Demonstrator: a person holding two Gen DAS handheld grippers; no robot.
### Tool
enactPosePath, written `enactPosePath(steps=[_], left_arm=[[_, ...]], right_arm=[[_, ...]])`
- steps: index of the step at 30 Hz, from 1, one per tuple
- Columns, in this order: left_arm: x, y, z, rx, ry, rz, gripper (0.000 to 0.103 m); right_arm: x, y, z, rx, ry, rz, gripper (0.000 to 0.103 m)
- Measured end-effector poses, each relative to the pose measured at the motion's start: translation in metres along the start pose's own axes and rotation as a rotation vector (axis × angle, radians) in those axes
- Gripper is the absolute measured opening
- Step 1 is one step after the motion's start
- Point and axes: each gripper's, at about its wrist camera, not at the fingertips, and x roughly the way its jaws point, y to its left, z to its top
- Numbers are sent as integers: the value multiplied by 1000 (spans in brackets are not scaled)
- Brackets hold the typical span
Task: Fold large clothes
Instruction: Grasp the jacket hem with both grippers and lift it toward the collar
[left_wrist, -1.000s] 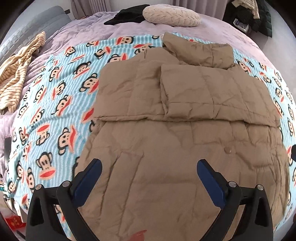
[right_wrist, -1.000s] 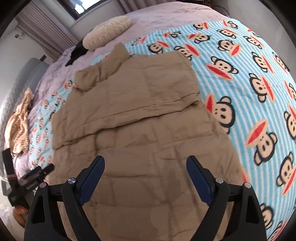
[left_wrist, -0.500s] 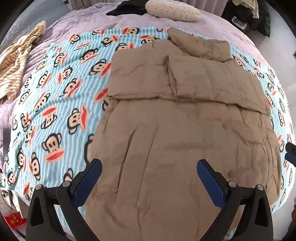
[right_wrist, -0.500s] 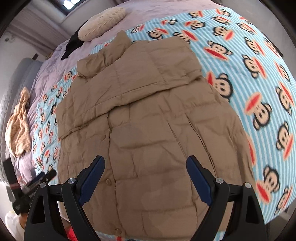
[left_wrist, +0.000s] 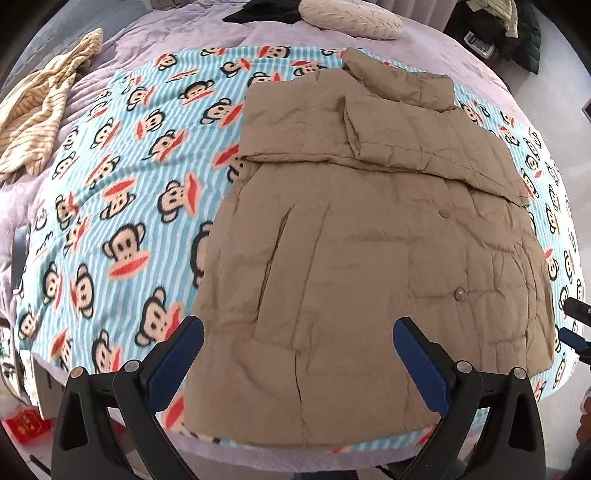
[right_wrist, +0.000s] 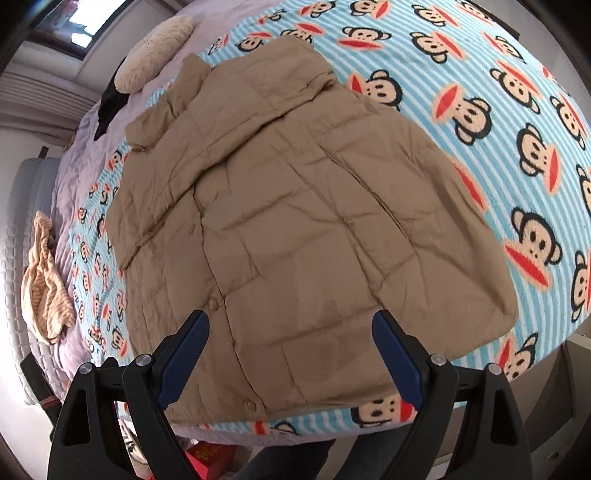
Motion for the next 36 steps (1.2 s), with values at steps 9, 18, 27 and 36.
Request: enactPosePath(steps=[9,18,27,36], left_arm=[[5,-13,-41,-95,66,7,103],[10,-2,-63,-174,105,-81,103],[32,41,-92,-324,191,-303,103],[74,38,-107,-421,266,-429,103]], right_arm=[[-9,-33,-3,7,40,78,91],[-2,-99,-17,198,42,243,92],[46,-157,-43,439,191,278,92],[72,-148,-47,496,208,355,92]])
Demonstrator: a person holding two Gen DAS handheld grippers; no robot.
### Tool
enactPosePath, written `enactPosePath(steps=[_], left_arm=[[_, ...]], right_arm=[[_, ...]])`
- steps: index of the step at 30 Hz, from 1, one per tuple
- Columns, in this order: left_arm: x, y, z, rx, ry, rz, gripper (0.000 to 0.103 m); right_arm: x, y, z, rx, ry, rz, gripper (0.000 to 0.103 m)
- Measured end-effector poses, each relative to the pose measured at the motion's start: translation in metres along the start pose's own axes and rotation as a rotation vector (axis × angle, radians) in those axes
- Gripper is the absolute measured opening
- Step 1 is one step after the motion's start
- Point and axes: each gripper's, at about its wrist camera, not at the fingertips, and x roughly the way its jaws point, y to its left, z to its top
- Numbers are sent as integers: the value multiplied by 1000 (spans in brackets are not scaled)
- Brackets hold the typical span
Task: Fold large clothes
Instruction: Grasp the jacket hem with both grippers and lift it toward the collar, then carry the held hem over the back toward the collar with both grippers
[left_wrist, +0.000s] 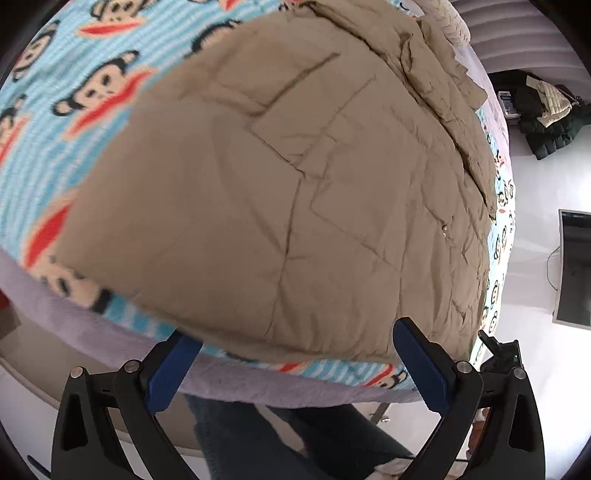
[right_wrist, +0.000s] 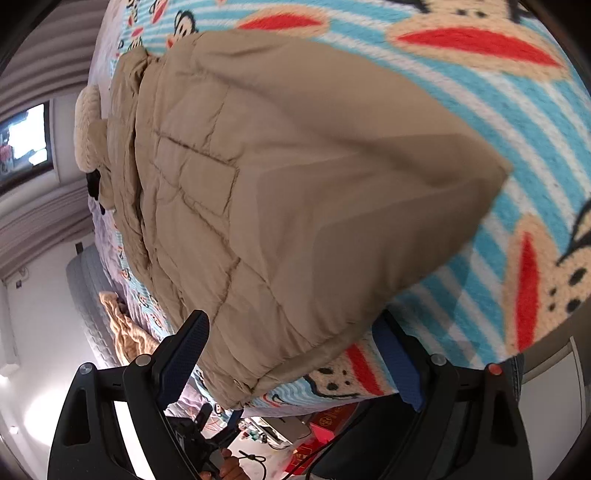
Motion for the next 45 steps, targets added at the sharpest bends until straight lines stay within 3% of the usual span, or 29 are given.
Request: enactPosePath(steps=[7,10,12,14,16,19,32,45], left_arm=[[-1,-13,11,0,-50,-41,98],[-4,-20,18,43,-49,-44,74],[0,-22,24,64,-16,-46,28],[1,-22,28,81,-7,-42,19],[-3,-24,31,103,-15,-43,13],[-11,-27,33,156,-19,-48,13],[-63,-64,60,344,-51,-120,13],[-142,-148,128,411,-277,-125,13]], right_arm=[[5,7,2,9,-1,15,92],[5,6,4,28,-13,24,92],[5,3,5,51,-23,32,87],[4,-2,4,71,-34,36,67],[4,-4,3,84,-46,14,21],[0,-2,-2,80,-78,23,10],[-35,54,-13,-99,-203,53,8],[-92,208,24,-456,-236,115,7]])
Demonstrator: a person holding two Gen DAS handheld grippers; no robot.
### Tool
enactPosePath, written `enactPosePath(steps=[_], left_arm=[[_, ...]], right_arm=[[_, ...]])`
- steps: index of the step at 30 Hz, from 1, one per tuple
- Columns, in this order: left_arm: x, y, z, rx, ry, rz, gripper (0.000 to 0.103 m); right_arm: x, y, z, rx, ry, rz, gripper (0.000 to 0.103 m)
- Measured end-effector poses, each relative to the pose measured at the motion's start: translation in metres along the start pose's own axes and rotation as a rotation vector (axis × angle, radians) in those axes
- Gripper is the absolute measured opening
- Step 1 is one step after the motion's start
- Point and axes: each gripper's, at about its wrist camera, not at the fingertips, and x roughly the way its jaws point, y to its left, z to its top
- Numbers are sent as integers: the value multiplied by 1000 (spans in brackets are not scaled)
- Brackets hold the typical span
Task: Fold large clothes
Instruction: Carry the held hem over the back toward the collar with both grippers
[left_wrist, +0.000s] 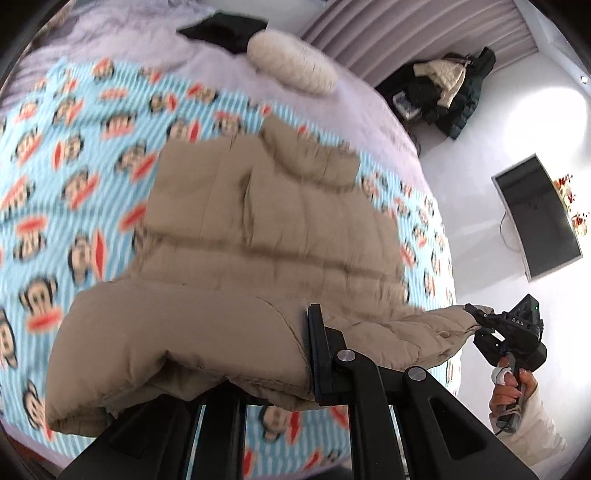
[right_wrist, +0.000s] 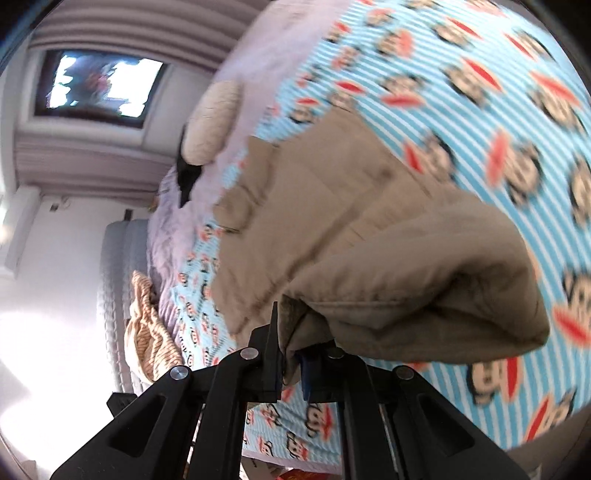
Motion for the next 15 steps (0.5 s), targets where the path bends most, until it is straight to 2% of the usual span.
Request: enactPosePath(steps=[4,8,12,15], left_arm=[[-1,-17,45,14,-68,37,13],[15,-26,85,0,-93,104,13],[42,-23,124,-13,-94,154,13],[77,-9,151,-10,-61,188,13]], right_arm=[[9,41,42,-103,14,22,7],[30,72,90,-182,43,35,7],[60,88,131,-228,76,18,7],[91,86,154,-219,94,-14,7]])
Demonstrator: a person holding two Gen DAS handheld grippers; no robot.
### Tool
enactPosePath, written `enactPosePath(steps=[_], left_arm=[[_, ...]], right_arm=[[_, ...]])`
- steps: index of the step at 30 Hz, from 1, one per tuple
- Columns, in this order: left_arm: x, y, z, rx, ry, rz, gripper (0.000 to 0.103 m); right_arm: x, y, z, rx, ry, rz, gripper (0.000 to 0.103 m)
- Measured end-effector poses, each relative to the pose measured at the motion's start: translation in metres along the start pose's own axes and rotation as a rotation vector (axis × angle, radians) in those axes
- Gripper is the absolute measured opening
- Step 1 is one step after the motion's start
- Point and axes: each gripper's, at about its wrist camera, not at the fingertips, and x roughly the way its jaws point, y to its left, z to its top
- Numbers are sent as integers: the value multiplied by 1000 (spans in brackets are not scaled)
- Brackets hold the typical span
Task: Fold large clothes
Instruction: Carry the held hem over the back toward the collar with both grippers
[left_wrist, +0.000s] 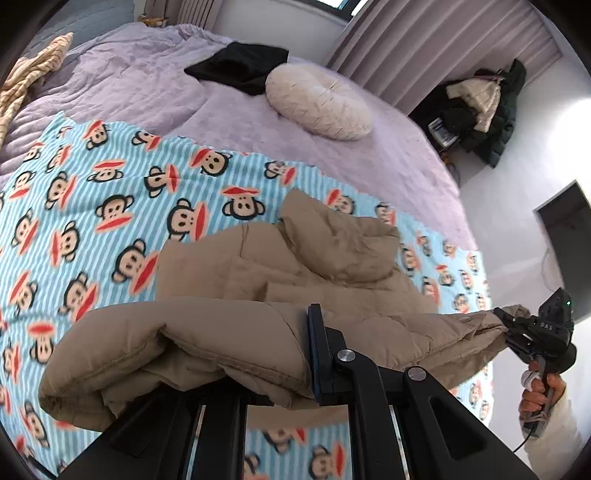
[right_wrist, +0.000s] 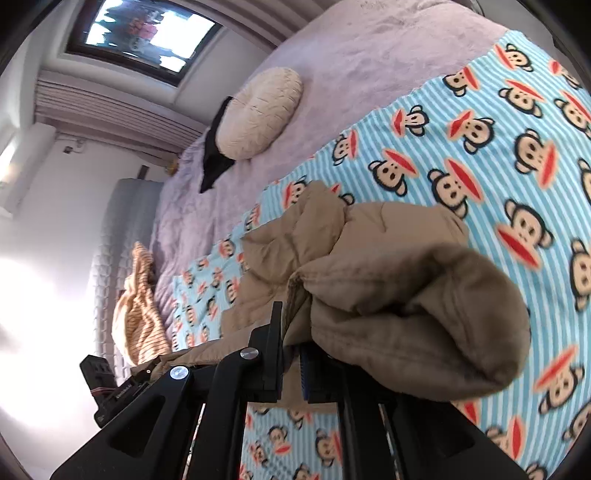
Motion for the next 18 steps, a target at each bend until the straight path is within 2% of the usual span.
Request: enactPosePath(steps=[5,11,14,18], left_arm=[[80,13,31,22,79,74,13],[157,39,56,-3,157,88,13],[183,48,59,-21,175,93,14],[186,46,55,13,155,107,16]], right_arm=[[58,-29,31,89,23,-83,7],[128,-57,63,130,38,-190,7],[154,-72,70,155,52,-221,7],[170,-84,72,176,66,-220,7]])
